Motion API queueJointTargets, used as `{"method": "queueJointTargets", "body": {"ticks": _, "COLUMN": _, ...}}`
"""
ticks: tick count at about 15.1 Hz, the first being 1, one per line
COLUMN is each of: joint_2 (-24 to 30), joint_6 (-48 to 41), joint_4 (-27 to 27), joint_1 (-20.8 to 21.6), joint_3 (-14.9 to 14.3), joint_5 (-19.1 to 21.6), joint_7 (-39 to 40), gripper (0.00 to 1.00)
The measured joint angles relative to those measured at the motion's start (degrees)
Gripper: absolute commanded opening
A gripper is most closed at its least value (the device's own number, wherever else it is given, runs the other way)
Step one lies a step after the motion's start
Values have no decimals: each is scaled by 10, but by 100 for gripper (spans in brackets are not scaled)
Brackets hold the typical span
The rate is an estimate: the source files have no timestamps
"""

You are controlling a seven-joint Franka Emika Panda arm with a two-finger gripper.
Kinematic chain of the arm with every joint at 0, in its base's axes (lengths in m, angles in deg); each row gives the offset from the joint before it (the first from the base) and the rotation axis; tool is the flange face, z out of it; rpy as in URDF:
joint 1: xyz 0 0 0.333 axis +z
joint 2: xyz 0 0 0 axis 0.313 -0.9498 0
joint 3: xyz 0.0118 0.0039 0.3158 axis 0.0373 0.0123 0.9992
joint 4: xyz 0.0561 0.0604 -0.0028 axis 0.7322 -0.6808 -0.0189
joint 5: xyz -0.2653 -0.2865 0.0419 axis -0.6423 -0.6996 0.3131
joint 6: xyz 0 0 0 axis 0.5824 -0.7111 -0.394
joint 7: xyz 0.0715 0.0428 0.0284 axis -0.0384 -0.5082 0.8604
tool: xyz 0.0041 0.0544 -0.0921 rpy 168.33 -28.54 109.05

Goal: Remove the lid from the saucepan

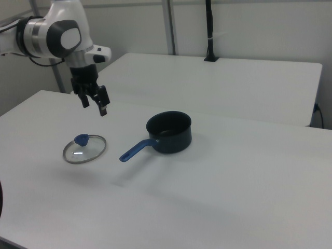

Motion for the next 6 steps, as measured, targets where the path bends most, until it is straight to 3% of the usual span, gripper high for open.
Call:
{"method": "queueJointTargets", "body": {"ticks": 3, "joint_2": 8, "joint_6": -13, "joint_4": 0, "joint_1": -24, "joint_3": -11, "joint_5": -27, "joint_7": 23, "gripper": 100}}
{"method": "queueJointTargets", "body": {"ticks": 6, "joint_2": 9, "joint_6": -13, "joint_4": 0, "joint_1": -28, "joint_3": -33, "joint_5": -30, "joint_7": 45, "gripper": 100}}
